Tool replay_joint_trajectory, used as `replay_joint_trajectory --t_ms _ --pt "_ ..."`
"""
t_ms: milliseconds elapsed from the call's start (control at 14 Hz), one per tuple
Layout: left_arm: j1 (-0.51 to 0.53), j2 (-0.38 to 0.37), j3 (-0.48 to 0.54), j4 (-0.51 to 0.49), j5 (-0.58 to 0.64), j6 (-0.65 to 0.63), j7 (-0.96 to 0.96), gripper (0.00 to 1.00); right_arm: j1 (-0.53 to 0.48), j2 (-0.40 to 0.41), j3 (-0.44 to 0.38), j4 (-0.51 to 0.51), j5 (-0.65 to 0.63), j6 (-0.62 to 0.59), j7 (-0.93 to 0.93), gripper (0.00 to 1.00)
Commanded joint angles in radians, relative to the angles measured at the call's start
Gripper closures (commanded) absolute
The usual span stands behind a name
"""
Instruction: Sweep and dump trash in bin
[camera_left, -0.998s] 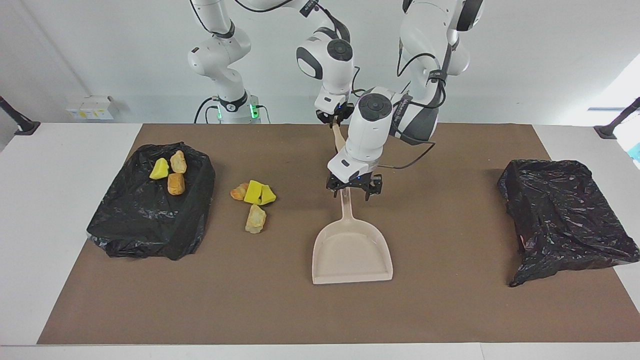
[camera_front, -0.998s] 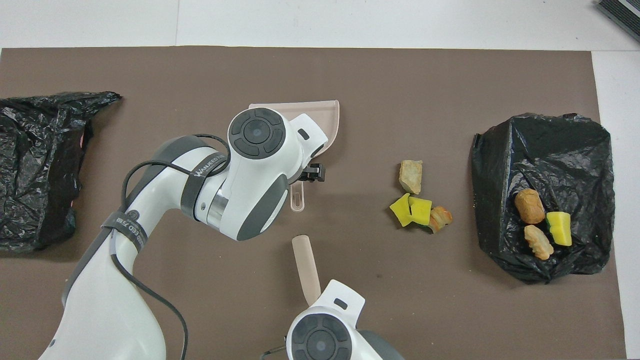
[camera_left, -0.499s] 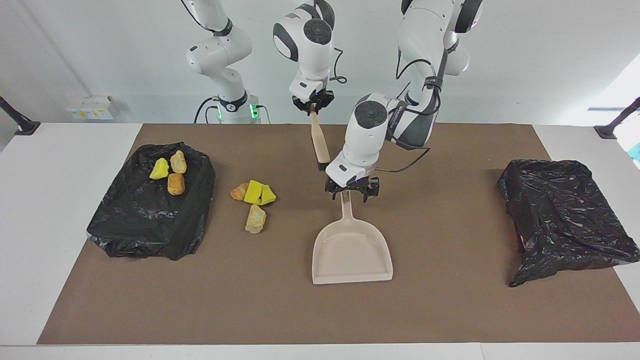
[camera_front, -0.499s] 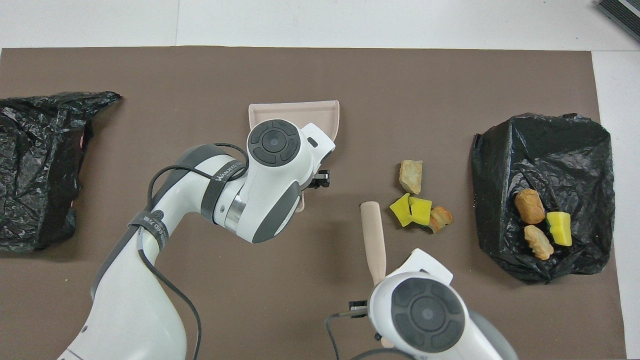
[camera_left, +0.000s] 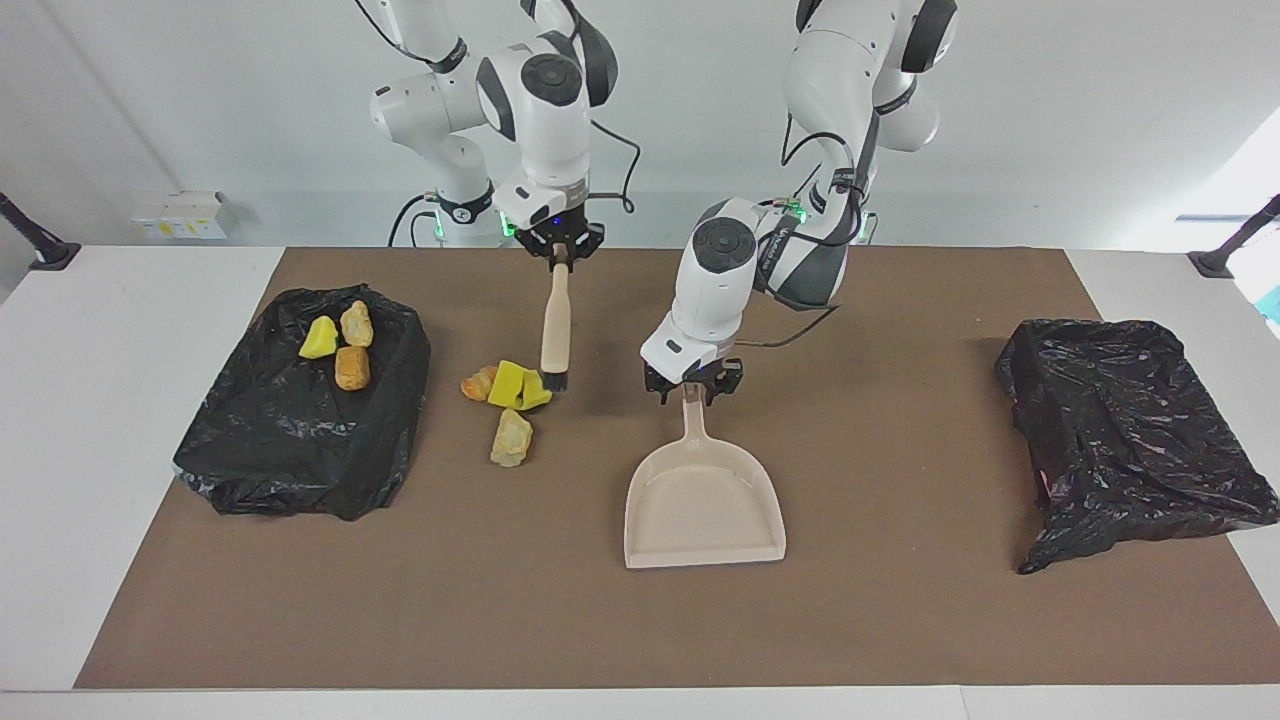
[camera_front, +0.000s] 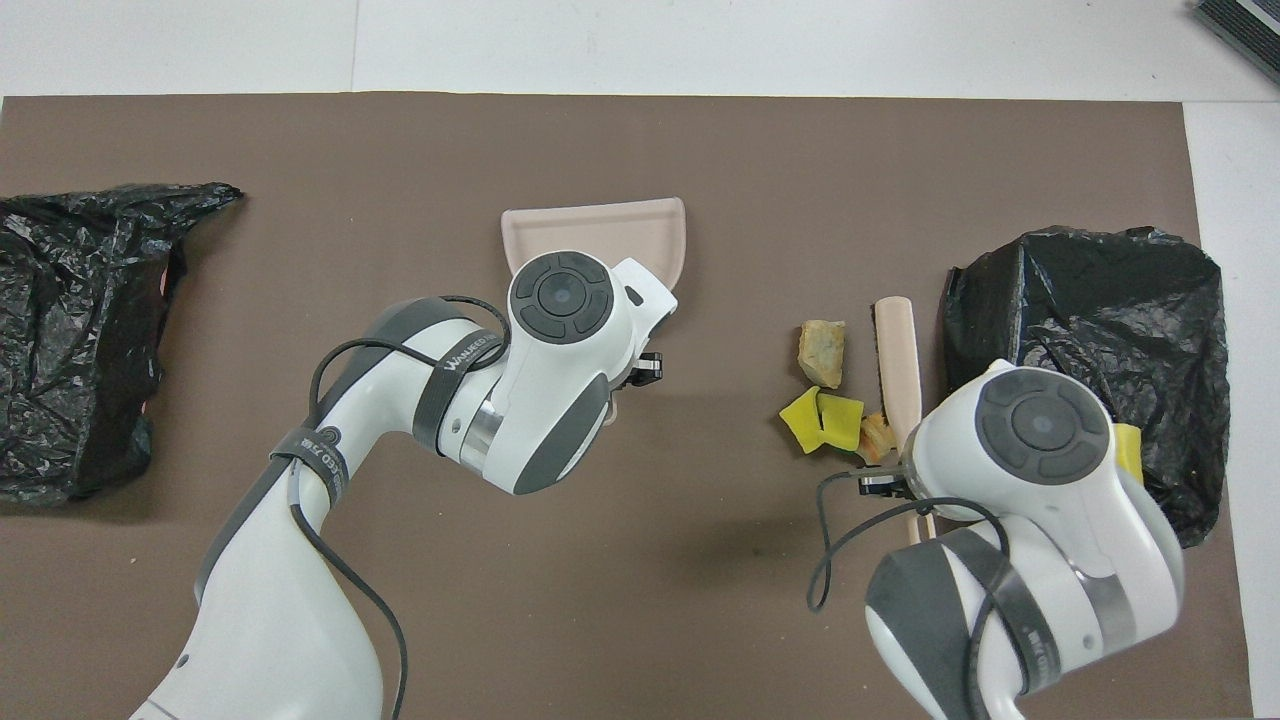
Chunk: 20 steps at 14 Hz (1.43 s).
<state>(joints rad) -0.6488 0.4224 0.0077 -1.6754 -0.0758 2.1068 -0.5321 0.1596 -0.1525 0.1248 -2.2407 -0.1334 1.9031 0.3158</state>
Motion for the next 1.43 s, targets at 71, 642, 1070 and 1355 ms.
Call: replay_joint_trajectory --t_ms 71,642,1070,1355 --pt "0.003 -0.046 0.026 -0.006 0.039 -0.025 0.036 1.0 -0.032 0.001 0.019 0.006 -0.037 -0.07 -0.06 1.0" --pt "0.155 -0.155 0.028 -0.01 0.044 -0.249 0.766 1.0 -0.015 0.062 0.024 -0.028 -0.017 -0.091 -0.035 1.0" --pt "0.158 -0.2 0.029 -0.102 0.126 -0.243 1.275 1.0 0.046 0.09 0.024 -0.03 0.205 -0.059 -0.027 1.0" --pt "0.126 -0.322 0.023 -0.332 0.194 -0.13 1.439 1.0 0.11 0.106 0.019 0.056 0.154 -0.09 0.037 1.0"
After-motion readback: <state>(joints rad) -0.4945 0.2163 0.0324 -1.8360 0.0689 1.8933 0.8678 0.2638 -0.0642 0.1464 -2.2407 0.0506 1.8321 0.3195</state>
